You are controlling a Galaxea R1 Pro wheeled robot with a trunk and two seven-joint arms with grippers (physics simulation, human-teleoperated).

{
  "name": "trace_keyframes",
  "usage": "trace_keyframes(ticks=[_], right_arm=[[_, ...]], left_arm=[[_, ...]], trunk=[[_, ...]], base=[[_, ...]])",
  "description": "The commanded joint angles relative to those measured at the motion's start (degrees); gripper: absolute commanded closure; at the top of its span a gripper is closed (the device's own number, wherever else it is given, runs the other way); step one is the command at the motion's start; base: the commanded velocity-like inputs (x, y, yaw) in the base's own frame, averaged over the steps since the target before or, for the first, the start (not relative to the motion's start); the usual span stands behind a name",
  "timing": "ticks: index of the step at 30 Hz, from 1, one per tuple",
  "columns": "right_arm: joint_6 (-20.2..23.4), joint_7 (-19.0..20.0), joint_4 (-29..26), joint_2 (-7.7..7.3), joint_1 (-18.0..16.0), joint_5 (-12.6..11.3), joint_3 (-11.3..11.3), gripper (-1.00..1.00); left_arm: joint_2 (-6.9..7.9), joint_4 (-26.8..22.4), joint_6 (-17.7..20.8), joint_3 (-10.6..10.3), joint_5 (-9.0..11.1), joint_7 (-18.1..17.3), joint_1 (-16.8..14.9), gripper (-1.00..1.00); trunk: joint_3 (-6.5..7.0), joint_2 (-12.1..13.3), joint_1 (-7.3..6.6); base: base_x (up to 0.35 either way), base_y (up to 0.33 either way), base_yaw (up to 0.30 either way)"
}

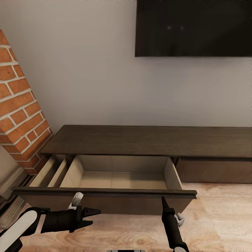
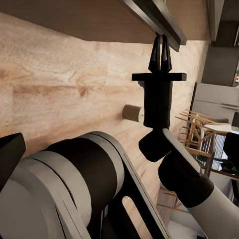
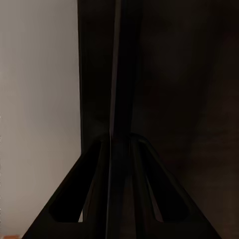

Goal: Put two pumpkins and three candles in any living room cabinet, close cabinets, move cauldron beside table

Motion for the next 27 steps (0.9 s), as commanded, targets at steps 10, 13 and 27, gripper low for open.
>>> trace_keyframes(ticks=[10, 13, 27], right_arm=[[-0.2, 0.7, -0.7, 0.00, 0.0, -0.6, -0.1, 1.00], [-0.2, 0.7, -0.7, 0.00, 0.0, -0.6, -0.1, 1.00], [-0.2, 0.7, -0.7, 0.00, 0.0, -0.6, -0.1, 1.00]], left_arm=[[0.07, 0.0, 0.1, -0.1, 0.1, 0.0, 0.0, -1.00], [0.05, 0.0, 0.1, -0.1, 0.1, 0.0, 0.0, -1.00], [0.07, 0.0, 0.1, -0.1, 0.1, 0.0, 0.0, -1.00]], trunk=[[-0.04, 0.0, -0.03], [-0.04, 0.0, -0.03], [-0.04, 0.0, -0.03]], base=[[-0.043, 0.000, 0.000], [-0.077, 0.000, 0.000], [-0.070, 0.000, 0.000]])
